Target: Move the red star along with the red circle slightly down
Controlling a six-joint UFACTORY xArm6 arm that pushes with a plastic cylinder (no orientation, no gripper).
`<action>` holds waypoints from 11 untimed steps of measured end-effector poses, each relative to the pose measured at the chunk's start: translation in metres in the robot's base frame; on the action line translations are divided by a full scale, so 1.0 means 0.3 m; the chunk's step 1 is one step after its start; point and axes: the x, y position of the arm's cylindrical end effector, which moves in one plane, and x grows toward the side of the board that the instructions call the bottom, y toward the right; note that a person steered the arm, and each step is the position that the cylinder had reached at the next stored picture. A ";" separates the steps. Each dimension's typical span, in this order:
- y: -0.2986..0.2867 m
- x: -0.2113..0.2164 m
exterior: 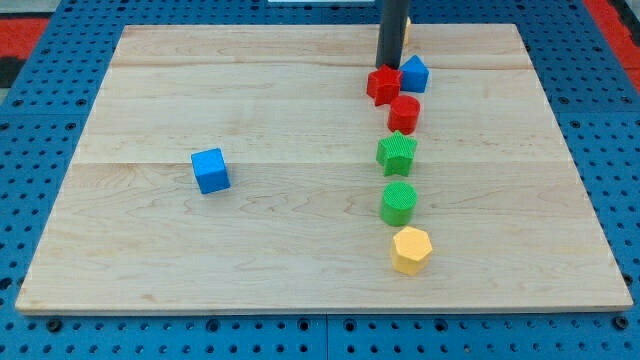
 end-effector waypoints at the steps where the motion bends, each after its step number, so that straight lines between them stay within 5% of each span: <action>1: -0.044 -0.009; 11: 0.060 0.283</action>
